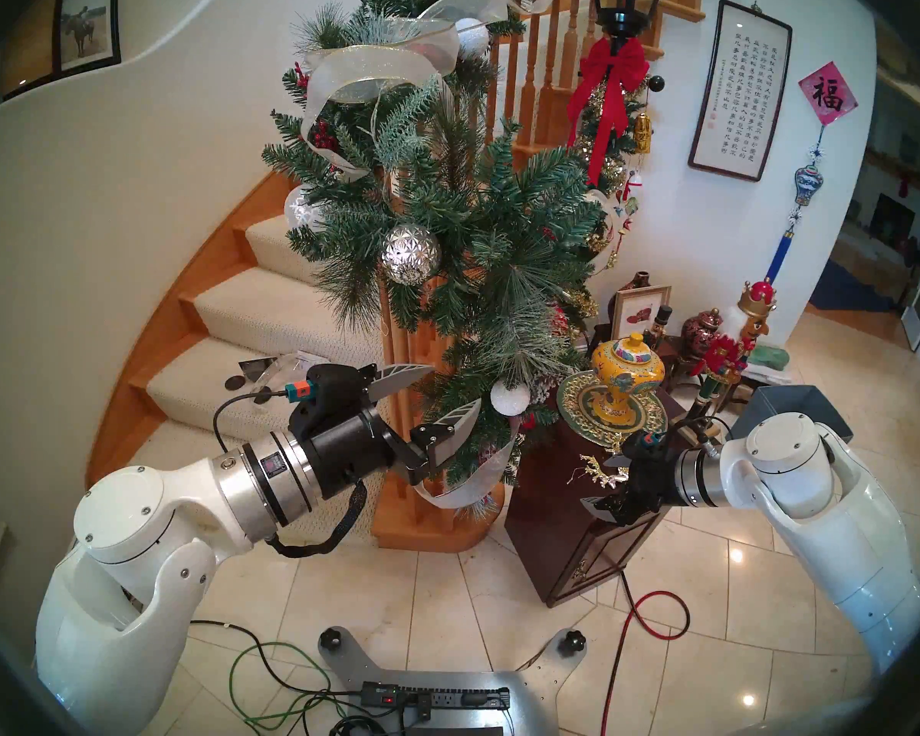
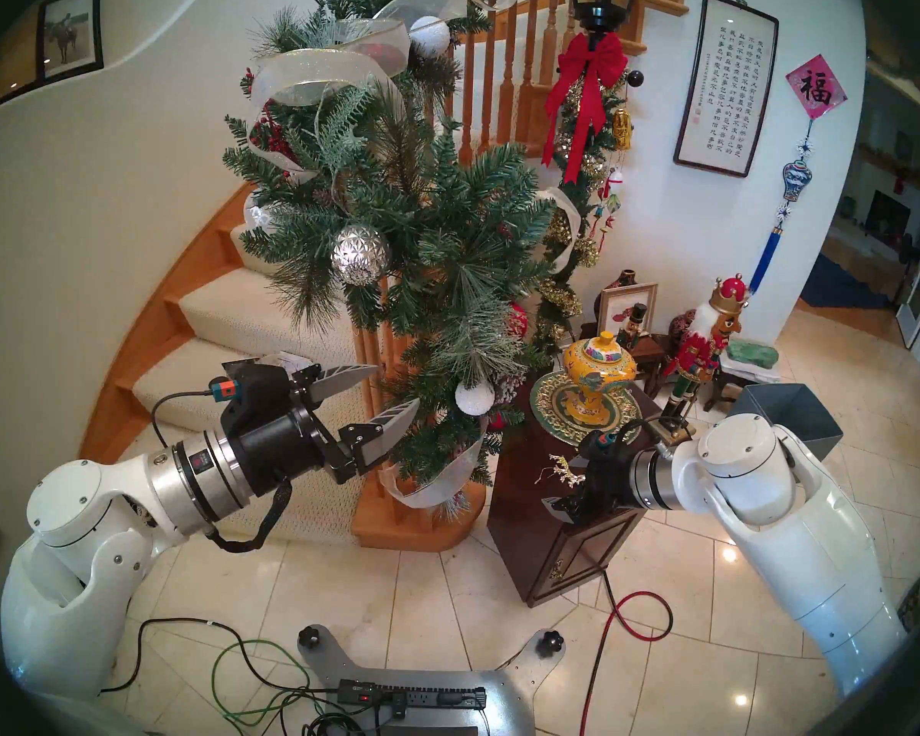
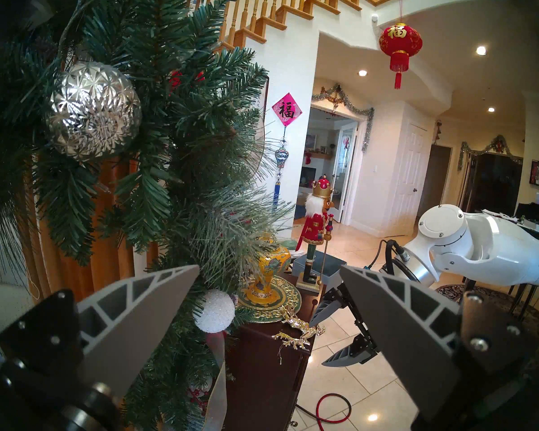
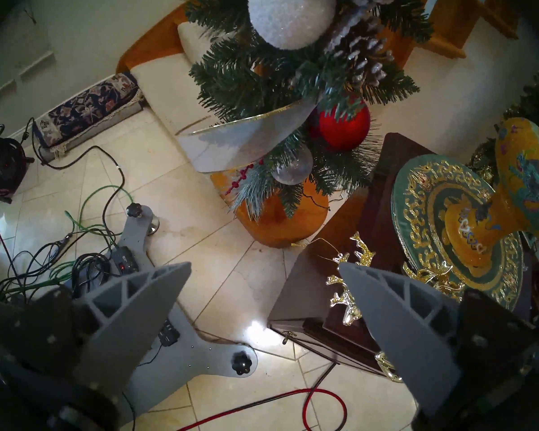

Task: Hang the ornament onto the Christmas-tree-style decoration

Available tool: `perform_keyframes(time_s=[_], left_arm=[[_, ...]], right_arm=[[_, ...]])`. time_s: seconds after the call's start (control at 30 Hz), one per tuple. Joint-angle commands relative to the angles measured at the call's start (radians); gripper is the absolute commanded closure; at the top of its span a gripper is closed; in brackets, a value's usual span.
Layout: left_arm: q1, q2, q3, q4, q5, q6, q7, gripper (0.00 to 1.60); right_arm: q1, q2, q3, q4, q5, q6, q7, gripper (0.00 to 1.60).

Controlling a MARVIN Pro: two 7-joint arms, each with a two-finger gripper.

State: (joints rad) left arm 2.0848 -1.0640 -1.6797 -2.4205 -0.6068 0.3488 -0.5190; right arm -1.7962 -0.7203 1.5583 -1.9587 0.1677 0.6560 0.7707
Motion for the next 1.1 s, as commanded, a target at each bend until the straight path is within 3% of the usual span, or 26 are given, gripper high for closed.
perform_keyframes(time_s=[0.0, 0.4, 1.07], left_arm=[[-0.001, 0.0, -0.001, -0.005, 0.0, -0.002, 0.0, 0.0], [-0.001, 0.0, -0.001, -0.005, 0.0, -0.002, 0.0, 0.0], [-0.001, 0.0, -0.001, -0.005, 0.0, -0.002, 0.0, 0.0]], right_arm=[[0.049, -0.003, -0.032, 0.001, -0.026, -0.002, -0.018, 0.0], [0.104, -0.004, -0.122, 0.038, -0.107, -0.021, -0.069, 0.0], [0.158, 0.002, -0.192, 0.092, -0.168, -0.057, -0.089, 0.0]])
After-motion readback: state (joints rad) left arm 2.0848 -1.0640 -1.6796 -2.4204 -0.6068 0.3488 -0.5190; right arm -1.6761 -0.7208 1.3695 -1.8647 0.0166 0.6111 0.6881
